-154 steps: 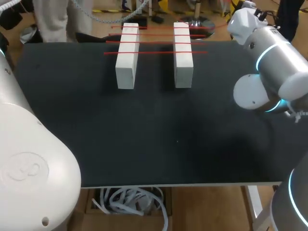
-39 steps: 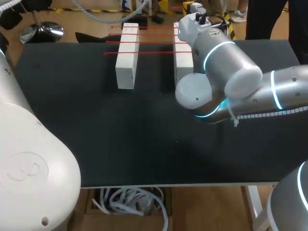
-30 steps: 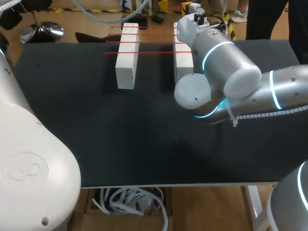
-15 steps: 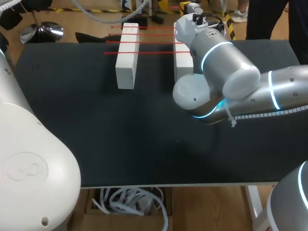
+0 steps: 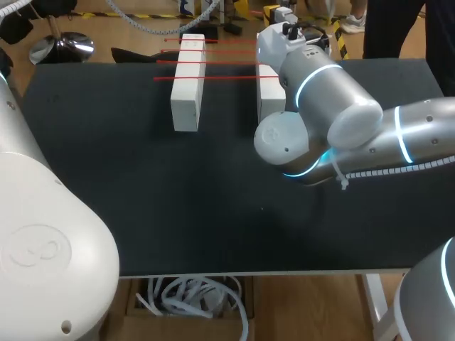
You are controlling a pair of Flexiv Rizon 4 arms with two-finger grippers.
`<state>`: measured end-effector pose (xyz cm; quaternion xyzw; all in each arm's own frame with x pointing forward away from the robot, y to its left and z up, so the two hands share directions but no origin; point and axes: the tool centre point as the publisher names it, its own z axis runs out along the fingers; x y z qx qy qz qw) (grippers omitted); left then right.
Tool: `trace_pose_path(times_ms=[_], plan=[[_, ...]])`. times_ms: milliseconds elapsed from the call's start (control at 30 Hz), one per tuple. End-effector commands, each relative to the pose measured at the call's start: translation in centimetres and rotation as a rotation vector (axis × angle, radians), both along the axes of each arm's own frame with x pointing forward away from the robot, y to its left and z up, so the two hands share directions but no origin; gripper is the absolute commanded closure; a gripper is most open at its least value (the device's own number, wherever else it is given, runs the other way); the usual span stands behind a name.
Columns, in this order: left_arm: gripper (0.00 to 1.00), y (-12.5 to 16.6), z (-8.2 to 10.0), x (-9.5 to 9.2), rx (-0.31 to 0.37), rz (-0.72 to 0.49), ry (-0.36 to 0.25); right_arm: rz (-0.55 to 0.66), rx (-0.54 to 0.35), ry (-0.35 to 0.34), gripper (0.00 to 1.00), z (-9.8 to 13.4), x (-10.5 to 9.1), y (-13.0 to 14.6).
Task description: Grab the tape and strap the tape.
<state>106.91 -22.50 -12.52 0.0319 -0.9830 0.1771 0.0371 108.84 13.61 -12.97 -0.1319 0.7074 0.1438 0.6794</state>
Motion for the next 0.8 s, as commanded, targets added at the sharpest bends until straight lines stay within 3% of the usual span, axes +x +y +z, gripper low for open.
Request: trace_pose_path(times_ms=[33, 800], plan=[[1.00, -0.03, 0.09, -0.04, 0.003, 0.001, 0.001, 0.009, 0.000, 0.004, 1.00, 0.31, -0.17, 0.14], [1.00, -0.03, 0.09, -0.04, 0.003, 0.001, 0.001, 0.045, 0.012, 0.005, 1.00, 0.62, -0.47, 1.04]])
